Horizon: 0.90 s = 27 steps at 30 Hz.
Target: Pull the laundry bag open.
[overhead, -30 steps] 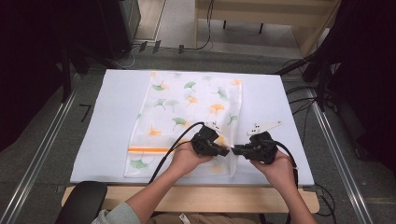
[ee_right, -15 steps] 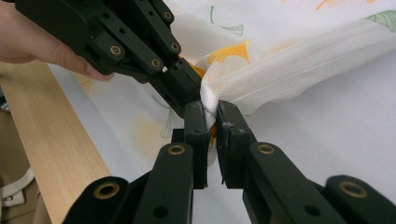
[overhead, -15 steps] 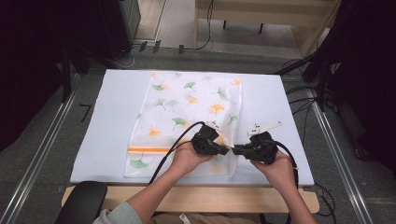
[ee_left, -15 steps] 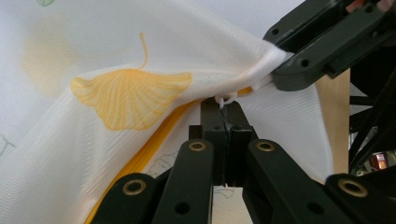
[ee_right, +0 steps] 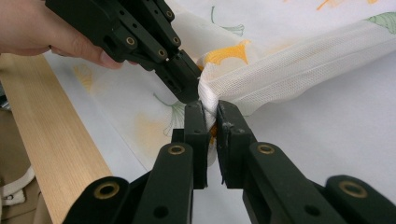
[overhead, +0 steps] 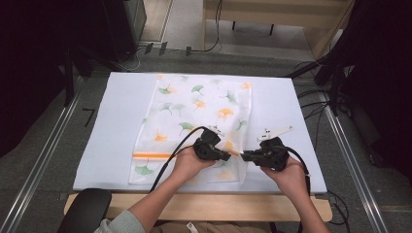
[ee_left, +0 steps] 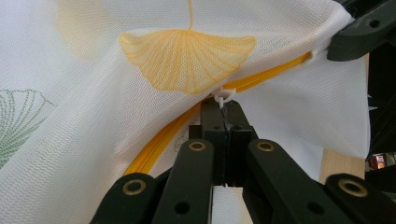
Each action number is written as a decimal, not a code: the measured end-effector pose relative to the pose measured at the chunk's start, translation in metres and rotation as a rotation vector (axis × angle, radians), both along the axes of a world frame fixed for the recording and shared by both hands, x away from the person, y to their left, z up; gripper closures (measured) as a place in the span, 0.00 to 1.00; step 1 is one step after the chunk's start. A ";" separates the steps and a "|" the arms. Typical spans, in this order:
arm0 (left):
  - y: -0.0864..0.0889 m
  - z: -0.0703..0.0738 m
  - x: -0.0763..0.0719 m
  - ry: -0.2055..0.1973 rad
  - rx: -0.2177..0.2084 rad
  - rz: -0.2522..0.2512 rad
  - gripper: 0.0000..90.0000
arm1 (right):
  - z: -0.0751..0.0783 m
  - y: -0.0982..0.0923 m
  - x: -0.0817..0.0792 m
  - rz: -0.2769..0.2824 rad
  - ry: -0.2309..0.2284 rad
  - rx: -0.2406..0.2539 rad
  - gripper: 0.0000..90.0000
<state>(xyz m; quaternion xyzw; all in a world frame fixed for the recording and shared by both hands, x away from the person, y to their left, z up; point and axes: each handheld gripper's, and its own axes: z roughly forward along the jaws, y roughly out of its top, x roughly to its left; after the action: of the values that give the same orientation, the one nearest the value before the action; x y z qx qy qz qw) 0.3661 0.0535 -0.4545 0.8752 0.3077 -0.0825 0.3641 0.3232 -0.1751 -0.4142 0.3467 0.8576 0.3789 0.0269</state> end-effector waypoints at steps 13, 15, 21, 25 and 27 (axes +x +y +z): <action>0.000 0.000 0.000 0.008 -0.003 -0.003 1.00 | 0.000 -0.002 0.000 -0.001 0.004 0.001 0.95; 0.000 0.000 0.001 0.009 -0.002 -0.003 1.00 | 0.000 -0.002 0.000 -0.002 0.007 0.001 0.95; 0.000 0.000 0.001 0.006 0.000 -0.004 1.00 | 0.000 -0.002 0.000 -0.002 0.003 0.001 0.95; -0.001 -0.001 0.002 0.011 -0.006 0.002 1.00 | 0.000 -0.001 0.000 0.000 0.002 0.000 0.95; -0.001 -0.001 0.002 0.011 0.004 0.001 1.00 | 0.000 -0.001 0.000 -0.001 0.004 0.000 0.95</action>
<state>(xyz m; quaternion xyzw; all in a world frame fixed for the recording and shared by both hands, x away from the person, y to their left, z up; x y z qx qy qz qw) 0.3680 0.0520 -0.4555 0.8752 0.3103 -0.0866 0.3608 0.3231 -0.1762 -0.4142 0.3477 0.8576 0.3781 0.0255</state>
